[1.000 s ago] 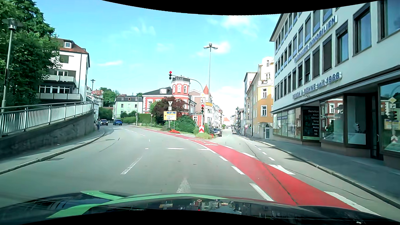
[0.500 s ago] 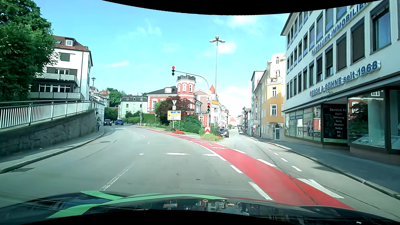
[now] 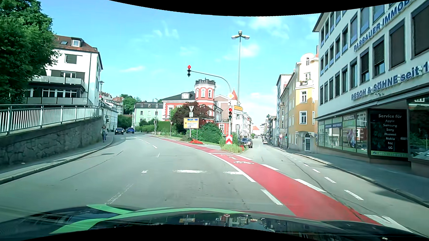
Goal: Follow the waypoints while adhering to traffic rules and regulations
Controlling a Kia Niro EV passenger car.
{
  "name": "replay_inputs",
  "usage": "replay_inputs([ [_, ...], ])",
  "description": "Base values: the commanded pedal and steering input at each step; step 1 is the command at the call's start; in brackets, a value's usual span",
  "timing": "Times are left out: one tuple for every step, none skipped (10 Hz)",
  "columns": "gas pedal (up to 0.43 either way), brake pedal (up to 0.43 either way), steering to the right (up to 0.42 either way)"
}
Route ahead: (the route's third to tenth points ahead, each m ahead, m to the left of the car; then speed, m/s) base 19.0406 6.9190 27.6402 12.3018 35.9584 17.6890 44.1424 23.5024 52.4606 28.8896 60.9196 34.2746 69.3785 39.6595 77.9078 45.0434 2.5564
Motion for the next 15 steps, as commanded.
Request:
replay_inputs([
  [0.0,0.152,-0.09],
  [0.0,0.14,-0.091],
  [0.0,0.134,-0.093],
  [0.0,0.134,-0.093],
  [0.0,0.134,-0.094],
  [0.0,0.134,-0.095],
  [0.0,0.134,-0.097],
  [0.0,0.14,-0.097],
  [0.0,0.14,-0.097],
  [0.0,0.14,-0.097],
  [0.0,0.152,-0.097],
  [0.0,0.165,-0.097],
  [0.0,0.165,-0.097],
  [0.0,0.171,-0.096],
  [0.0,0.165,-0.096],
])
